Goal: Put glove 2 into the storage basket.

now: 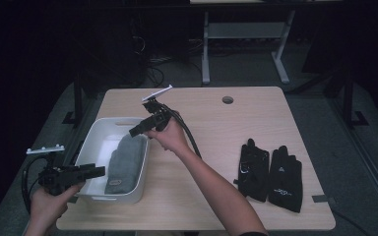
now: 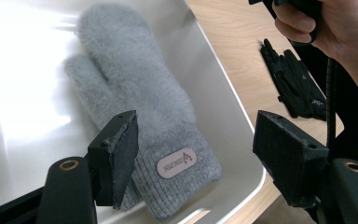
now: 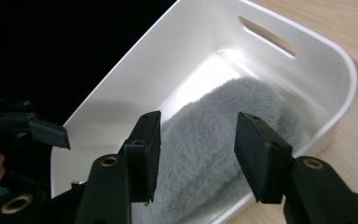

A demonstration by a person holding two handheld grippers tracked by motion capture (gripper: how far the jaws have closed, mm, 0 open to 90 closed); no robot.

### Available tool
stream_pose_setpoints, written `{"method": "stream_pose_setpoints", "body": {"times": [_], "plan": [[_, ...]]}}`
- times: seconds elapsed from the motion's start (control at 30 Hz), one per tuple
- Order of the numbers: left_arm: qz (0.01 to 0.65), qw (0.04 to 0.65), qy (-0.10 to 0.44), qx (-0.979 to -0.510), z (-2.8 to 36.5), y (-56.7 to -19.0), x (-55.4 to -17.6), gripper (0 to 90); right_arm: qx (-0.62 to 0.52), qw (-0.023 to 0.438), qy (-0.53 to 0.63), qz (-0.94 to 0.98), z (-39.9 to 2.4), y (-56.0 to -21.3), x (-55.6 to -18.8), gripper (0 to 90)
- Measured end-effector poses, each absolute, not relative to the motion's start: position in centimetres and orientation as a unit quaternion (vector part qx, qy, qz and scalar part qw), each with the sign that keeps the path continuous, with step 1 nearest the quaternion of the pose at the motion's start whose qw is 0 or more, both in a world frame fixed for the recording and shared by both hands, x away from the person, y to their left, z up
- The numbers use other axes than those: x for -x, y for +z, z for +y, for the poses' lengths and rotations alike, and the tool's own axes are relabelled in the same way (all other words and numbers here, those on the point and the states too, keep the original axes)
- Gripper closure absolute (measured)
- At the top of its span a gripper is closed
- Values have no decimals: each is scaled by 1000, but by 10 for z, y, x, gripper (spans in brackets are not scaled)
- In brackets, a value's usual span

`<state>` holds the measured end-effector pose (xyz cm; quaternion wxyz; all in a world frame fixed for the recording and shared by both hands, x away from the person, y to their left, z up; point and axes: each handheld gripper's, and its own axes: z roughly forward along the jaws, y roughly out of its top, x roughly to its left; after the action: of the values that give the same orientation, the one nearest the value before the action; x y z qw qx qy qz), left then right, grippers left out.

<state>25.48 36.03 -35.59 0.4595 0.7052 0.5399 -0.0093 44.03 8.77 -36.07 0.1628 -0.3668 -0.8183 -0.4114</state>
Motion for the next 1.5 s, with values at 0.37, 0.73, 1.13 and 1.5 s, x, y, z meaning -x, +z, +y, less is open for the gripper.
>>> {"method": "stream_pose_setpoints", "body": {"times": [0.37,0.73,1.13,1.5], "plan": [[526,461,-12,-715,342,-349,-260,298,357,169,-430,-812,65,-348,-436,498],[511,457,-15,-727,318,-342,-270,290,361,174,-448,-800,39,-342,-435,495],[489,463,-17,-739,288,-334,-275,288,369,170,-455,-793,4,-340,-431,494],[469,460,-22,-754,262,-332,-279,287,377,167,-457,-788,-24,-342,-424,488]]}}
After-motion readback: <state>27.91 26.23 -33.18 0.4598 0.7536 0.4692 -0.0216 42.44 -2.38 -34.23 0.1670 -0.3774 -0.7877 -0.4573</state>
